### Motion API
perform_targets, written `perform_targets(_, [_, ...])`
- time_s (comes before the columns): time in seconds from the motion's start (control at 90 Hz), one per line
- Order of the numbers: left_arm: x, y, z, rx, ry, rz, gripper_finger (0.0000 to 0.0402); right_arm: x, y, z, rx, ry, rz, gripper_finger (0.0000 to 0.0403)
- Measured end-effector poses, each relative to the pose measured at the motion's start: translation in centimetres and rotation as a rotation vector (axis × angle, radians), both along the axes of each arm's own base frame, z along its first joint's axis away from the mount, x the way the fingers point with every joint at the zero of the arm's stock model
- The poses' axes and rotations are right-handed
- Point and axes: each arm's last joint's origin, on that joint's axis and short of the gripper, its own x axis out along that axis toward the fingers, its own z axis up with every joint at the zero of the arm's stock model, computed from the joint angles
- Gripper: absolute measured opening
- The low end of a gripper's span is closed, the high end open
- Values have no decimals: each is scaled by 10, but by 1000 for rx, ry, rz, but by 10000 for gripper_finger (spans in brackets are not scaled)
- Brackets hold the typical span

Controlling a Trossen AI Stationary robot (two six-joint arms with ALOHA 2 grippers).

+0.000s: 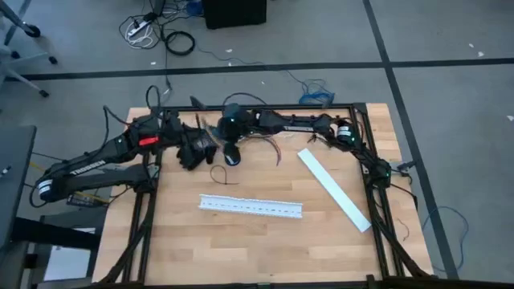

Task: Ziptie cables
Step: Wrap the cable wires with the black zip tie

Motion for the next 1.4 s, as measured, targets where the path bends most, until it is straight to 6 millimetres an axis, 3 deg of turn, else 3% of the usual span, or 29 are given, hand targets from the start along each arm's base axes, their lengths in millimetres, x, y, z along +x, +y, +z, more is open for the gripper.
perform_targets(0.133, [-14,-7,3,6,-21,1,0,-23,0,24,-7,99,-13,1])
perform_targets(0.3, [-35,-16,-1,-30,9,27,0,-40,15,26,28,138,44,0])
perform_targets(0.456, [-47,-21,-4,-57,13,34,0,-60,45,42,14,26,116,0])
perform_targets(0.556, [-49,-22,-3,-52,1,35,0,-83,61,59,-43,-97,94,0])
perform_targets(0.711, [-49,-22,-2,-55,-9,35,0,-146,73,97,-145,-248,-57,0])
perform_targets(1.067, [-47,-22,1,-65,-50,21,0,-338,98,160,-397,-500,-494,0])
perform_targets(1.156, [-46,-21,2,-67,-54,19,0,-371,105,174,-444,-576,-547,0])
perform_targets(1.256, [-44,-21,2,-69,-57,4,0,-375,111,177,-451,-601,-453,0])
perform_targets(1.4, [-37,-18,3,-74,-51,-4,0,-331,118,156,-376,-468,-172,0])
